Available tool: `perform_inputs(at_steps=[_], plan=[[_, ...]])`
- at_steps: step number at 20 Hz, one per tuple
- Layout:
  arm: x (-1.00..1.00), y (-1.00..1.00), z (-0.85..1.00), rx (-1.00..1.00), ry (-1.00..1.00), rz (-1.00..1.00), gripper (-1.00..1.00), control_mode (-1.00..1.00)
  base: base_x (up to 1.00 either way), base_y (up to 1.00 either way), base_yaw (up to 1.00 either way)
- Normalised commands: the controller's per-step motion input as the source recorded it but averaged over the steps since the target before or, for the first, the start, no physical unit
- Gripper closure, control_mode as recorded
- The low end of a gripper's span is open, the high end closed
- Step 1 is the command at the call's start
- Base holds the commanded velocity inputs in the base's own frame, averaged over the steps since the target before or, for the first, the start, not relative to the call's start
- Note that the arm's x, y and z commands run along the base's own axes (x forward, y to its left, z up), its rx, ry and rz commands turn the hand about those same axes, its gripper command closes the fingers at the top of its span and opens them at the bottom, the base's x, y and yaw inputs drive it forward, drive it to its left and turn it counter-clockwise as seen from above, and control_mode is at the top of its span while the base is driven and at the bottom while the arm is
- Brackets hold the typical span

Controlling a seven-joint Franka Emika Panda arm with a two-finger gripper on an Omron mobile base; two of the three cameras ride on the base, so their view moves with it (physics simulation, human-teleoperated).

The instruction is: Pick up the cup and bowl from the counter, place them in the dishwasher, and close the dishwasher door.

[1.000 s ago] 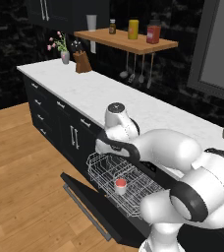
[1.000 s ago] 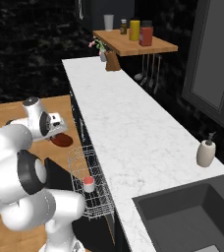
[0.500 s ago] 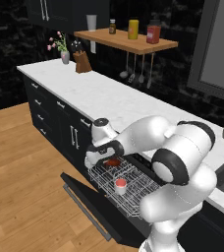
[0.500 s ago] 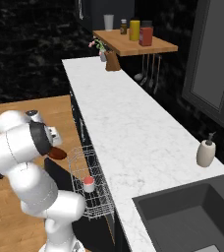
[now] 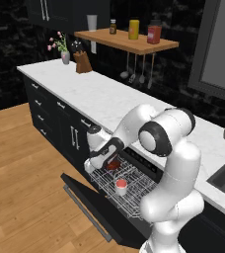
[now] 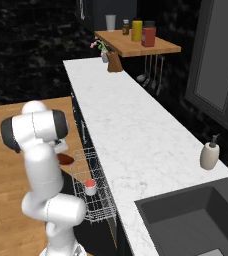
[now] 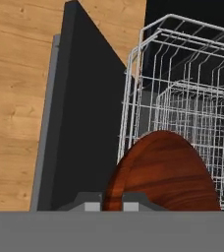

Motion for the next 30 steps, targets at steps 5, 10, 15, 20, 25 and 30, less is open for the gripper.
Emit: perform_inputs(at_steps=[5, 10, 15, 20, 25, 30], plan=[[0.31, -0.03, -0.53, 0.0, -0.1, 0.0, 1.0, -1.0, 0.0, 0.0, 0.0], [0.4, 0.0, -0.29, 0.0, -0.04, 0.0, 1.0, -1.0, 0.0, 0.0, 0.0], [0.37, -0.03, -0.32, 0.0, 0.0, -0.02, 1.0, -1.0, 0.0, 0.0, 0.0], [0.32, -0.33, -0.31, 0.0, 0.0, -0.04, 1.0, -1.0, 0.0, 0.0, 0.0], [0.34, -0.26, -0.37, -0.01, -0.03, -0.03, 1.0, -1.0, 0.0, 0.0, 0.0], [0.33, 0.0, -0.68, -0.01, -0.05, 0.0, 1.0, -1.0, 0.0, 0.0, 0.0]])
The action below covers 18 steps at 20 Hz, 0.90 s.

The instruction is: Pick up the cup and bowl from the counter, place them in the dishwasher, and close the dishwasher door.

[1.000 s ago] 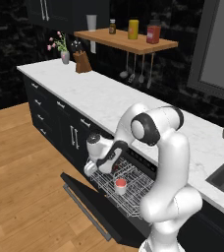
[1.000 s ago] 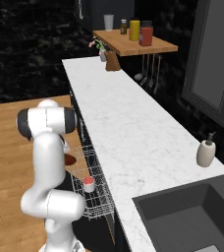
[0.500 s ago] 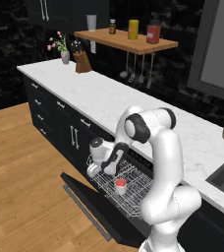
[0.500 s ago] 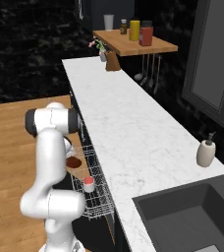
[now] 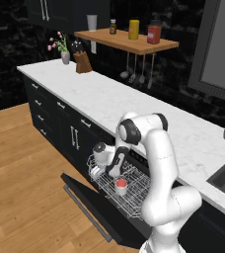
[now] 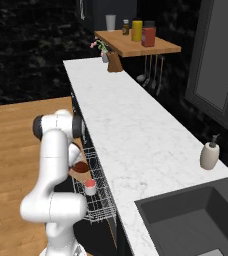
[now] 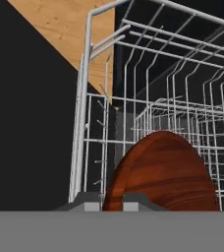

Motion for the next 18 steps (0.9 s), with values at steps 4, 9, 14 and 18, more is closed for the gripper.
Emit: perform_inputs(at_steps=[4, 9, 14, 18], plan=[[0.19, 0.0, -0.81, 0.0, 0.0, 0.0, 1.0, -1.0, 0.0, 0.0, 0.0], [0.11, 0.0, -0.63, 0.0, 0.01, 0.0, 1.0, -1.0, 0.0, 0.0, 0.0], [-0.02, 0.0, -0.01, 0.0, 0.0, 0.0, 1.0, -1.0, 0.0, 0.0, 0.0], [0.0, -0.08, 0.0, 0.0, -0.17, 0.0, 1.0, -1.0, 0.0, 0.0, 0.0]])
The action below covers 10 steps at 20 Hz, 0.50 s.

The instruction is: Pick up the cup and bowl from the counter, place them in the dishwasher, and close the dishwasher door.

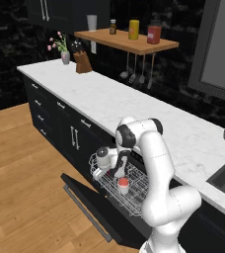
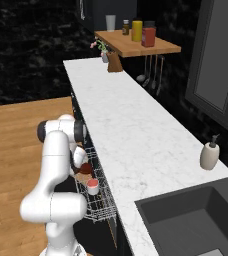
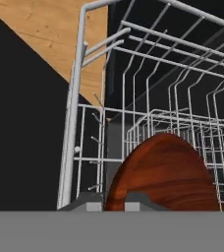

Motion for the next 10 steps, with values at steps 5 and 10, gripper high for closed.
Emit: perform_inputs(at_steps=[5, 10], plan=[[0.05, -0.1, 0.0, 0.0, -0.08, 0.0, -1.0, -1.0, 0.0, 0.0, 0.0], [0.11, 0.04, -0.16, -0.03, -0.05, 0.0, -1.0, -1.0, 0.0, 0.0, 0.0]])
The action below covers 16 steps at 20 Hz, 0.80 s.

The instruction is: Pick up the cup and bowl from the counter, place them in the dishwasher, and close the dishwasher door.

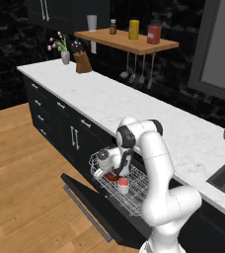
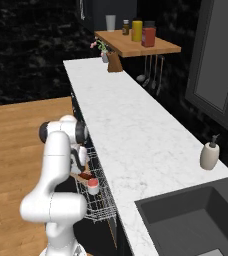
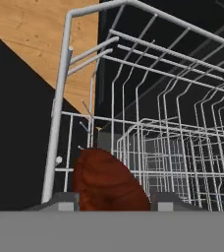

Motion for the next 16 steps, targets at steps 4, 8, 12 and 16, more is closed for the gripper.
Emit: perform_inputs(at_steps=[4, 8, 12, 16], plan=[[-0.21, 0.14, 0.23, 0.0, -0.07, 0.0, -1.0, -1.0, 0.0, 0.0, 0.0], [-0.6, 0.32, 0.88, 0.06, -0.03, -0.02, -1.0, -1.0, 0.0, 0.0, 0.0], [-0.87, 0.28, 0.98, 0.25, 0.0, -0.18, -1.0, -1.0, 0.0, 0.0, 0.0], [-0.78, 0.38, 0.96, 0.06, -0.08, -0.21, -1.0, -1.0, 0.0, 0.0, 0.0]])
